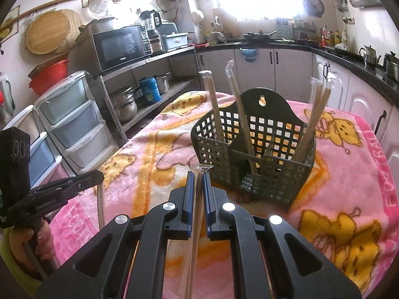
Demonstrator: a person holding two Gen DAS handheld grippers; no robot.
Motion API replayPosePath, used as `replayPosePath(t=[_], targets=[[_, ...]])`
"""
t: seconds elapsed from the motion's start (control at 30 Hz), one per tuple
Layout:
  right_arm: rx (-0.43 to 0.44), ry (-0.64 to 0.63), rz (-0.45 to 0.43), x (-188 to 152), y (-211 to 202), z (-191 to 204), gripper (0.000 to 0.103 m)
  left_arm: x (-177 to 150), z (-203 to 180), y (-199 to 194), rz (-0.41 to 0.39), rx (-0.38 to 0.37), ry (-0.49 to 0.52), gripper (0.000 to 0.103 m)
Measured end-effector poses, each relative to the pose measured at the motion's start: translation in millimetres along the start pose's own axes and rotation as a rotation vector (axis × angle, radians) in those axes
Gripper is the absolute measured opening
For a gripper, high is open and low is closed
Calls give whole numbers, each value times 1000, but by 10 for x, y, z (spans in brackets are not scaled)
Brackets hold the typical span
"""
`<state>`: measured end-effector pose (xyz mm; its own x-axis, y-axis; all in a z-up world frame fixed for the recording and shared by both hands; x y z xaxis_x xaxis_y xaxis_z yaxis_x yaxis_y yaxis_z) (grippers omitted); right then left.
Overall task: Organize utensils
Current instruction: 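Lift both held chopsticks and carry them over the grey caddy, lowering into slots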
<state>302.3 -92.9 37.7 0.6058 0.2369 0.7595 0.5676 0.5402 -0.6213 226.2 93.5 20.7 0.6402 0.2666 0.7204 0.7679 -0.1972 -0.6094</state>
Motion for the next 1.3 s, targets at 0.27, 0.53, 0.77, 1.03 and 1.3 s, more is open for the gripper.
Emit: replayPosePath(t=[0.27, 0.53, 0.77, 1.03, 1.3], targets=[[-12, 5, -27, 103, -50, -2, 7, 158, -1, -3, -13, -2, 14, 2], [-28, 10, -51, 215, -142, -45, 7, 340, -104, -6, -27, -20, 40, 2], [-43, 2, -93, 383, -294, -79, 7, 502, -206, 0, -40, -36, 61, 2], [-51, 5, -157, 574, -512, -148, 7, 734, -326, -68, -76, -49, 81, 2], [-57, 10, -207, 764, -663, -248, 7, 995, -540, -175, -122, -61, 128, 2]])
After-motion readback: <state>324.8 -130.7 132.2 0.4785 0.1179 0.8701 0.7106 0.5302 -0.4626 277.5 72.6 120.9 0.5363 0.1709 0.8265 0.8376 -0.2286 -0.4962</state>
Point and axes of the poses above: each gripper's, at about its wrist camera, not at the fingertips, and y roughly the way its jaws point, z to its left, x to its top, the point moved 5 cm from there along y, roughly the way its jaws point, and after that the axes turned 4 degrees about z, right-handed, at the moved point
